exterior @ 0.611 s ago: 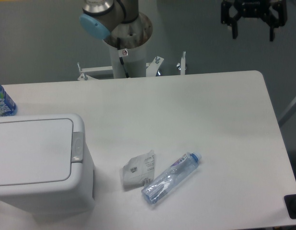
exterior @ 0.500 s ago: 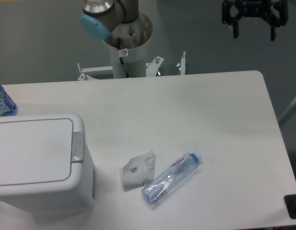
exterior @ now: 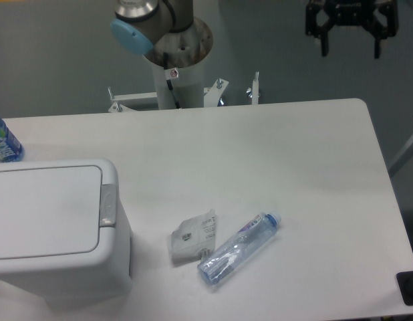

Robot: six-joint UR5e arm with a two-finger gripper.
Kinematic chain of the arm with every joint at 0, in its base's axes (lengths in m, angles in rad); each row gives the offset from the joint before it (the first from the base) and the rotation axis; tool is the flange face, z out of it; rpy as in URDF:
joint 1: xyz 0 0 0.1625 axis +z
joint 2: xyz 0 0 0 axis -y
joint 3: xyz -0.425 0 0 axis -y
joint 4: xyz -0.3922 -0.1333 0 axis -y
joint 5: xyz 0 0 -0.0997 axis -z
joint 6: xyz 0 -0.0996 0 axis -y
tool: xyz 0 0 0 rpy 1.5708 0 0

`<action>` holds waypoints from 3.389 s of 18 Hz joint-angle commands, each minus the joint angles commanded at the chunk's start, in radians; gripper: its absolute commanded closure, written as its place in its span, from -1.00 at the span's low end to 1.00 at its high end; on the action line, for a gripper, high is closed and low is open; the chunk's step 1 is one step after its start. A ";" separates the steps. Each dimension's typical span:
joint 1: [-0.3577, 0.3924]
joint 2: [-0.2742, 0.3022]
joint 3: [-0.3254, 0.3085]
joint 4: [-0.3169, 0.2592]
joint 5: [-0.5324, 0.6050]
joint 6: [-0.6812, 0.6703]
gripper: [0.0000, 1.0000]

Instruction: Open the trash can

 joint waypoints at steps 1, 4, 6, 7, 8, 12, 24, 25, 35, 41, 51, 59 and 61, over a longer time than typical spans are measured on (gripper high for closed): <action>-0.012 -0.005 0.009 0.003 -0.049 -0.080 -1.00; -0.055 -0.026 0.032 0.043 -0.143 -0.265 -1.00; -0.133 -0.035 0.037 0.073 -0.138 -0.348 -1.00; -0.165 -0.050 0.041 0.096 -0.131 -0.403 -1.00; -0.198 -0.058 0.044 0.124 -0.111 -0.469 -1.00; -0.317 -0.094 0.054 0.164 -0.054 -0.637 -1.00; -0.542 -0.241 0.090 0.353 -0.057 -0.878 -1.00; -0.552 -0.258 0.104 0.359 -0.057 -0.898 -1.00; -0.620 -0.311 0.112 0.365 -0.054 -0.985 -1.00; -0.629 -0.316 0.103 0.365 -0.056 -0.999 -1.00; -0.660 -0.328 0.103 0.365 -0.056 -1.001 -1.00; -0.661 -0.334 0.100 0.365 -0.056 -1.001 -1.00; -0.661 -0.334 0.100 0.365 -0.056 -0.999 -1.00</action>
